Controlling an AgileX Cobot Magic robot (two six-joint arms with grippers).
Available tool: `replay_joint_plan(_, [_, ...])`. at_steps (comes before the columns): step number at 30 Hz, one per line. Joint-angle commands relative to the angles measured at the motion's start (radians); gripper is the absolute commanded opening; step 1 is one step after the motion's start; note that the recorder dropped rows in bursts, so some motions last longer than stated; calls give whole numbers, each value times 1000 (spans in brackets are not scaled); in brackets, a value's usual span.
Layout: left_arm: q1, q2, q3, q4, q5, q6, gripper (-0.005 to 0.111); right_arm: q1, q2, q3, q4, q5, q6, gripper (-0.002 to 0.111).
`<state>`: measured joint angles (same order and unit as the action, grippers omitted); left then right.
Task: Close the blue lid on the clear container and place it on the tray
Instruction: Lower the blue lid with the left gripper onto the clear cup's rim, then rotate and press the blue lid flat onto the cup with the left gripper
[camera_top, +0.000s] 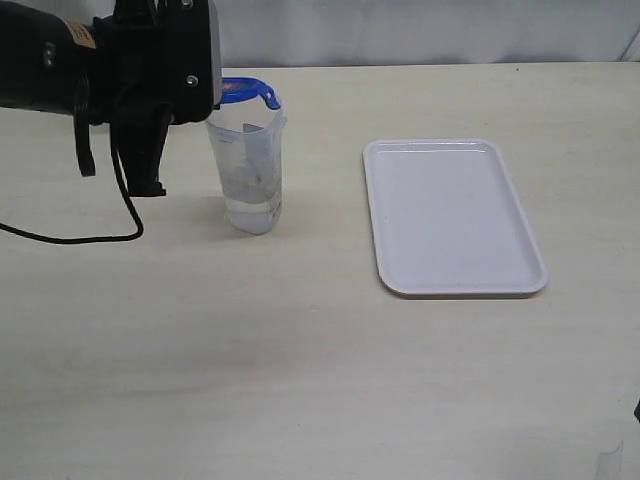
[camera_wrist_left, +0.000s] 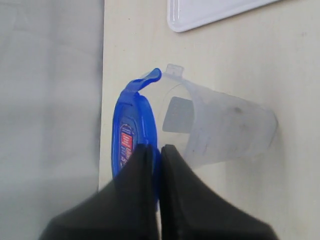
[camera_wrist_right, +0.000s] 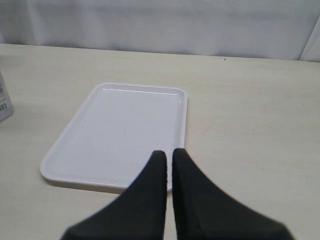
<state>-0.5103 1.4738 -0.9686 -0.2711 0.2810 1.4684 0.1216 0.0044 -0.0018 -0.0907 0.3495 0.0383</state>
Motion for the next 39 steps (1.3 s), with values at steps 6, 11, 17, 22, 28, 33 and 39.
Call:
replay_joint_plan(6, [-4,-6,1,-2,5,-5,0,-6,-4,2,-4,-3,1,4])
replay_joint_plan(11, [-4,-6,1,-2,-13,-5,0,-6,-4,2,-4,-3,1,4])
replay_joint_plan(17, [-4,-1,1,-65,-116,-5,0,-6,-4,2,-4,-3,1,4])
replay_joint_plan(22, [-4,34,1,-63,-123,-5,0,-6,-4,2,-4,-3,1,4])
replay_joint_plan(28, [-4,52,1,-63,-169,-5,0,-6,-4,2,-4,-3,1,4])
replay_joint_plan(33, [-4,52,1,-63,-232,-10,0,-6,-4,2,-4,-3,1,4])
replay_joint_plan(39, [-4,52,1,-63,-294,-10,0,-6,-4,2,-4,-3,1,4])
